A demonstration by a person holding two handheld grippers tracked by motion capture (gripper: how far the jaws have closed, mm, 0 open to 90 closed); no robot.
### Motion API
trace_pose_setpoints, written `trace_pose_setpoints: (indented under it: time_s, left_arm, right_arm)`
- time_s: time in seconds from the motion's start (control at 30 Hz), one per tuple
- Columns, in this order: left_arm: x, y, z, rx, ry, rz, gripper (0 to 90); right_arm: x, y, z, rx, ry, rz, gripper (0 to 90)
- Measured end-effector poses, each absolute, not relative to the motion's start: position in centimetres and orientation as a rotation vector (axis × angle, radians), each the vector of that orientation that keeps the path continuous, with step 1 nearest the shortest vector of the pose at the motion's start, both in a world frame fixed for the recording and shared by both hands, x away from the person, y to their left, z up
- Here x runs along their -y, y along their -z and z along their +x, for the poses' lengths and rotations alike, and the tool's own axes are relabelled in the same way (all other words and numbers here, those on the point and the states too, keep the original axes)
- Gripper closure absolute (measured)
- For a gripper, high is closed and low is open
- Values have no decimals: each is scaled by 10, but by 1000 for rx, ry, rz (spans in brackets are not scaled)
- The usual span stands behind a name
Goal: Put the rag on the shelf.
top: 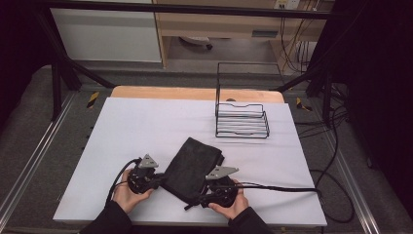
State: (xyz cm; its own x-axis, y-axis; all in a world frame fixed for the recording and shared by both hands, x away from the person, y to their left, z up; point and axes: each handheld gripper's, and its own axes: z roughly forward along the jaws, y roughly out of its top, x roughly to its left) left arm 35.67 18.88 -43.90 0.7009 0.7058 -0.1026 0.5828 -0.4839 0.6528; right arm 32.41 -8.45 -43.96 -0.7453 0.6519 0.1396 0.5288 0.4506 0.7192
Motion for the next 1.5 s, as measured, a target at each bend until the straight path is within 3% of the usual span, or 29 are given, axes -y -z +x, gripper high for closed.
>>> trace_pose_setpoints:
  time_s: [0.43, 0.53, 0.67, 0.77, 1.3, 1.47, 1.5]
  left_arm:
    - [-188, 438, 357, -1017, -210, 2208, 826]
    - [-189, 438, 357, -1019, -206, 2208, 832]
    - [-192, 437, 359, -1043, -161, 2188, 837]
    - [-192, 437, 359, -1053, -149, 2176, 838]
    - [-192, 430, 341, -1065, -70, 2121, 841]
    - [-189, 430, 326, -1082, -91, 2123, 840]
    - [-188, 430, 323, -1082, -102, 2123, 839]
  right_arm:
    - [82, 454, 307, -2490, -1112, 1083, 453]
    - [81, 454, 307, -2481, -1106, 1080, 541]
    - [82, 454, 308, -2489, -1118, 1093, 750]
    - [82, 454, 309, -2505, -1141, 1103, 814]
    - [102, 439, 328, -2604, -1151, 1066, 842]
    - [104, 441, 328, -2632, -1131, 1046, 813]
    - [107, 440, 326, -2637, -1140, 1039, 763]
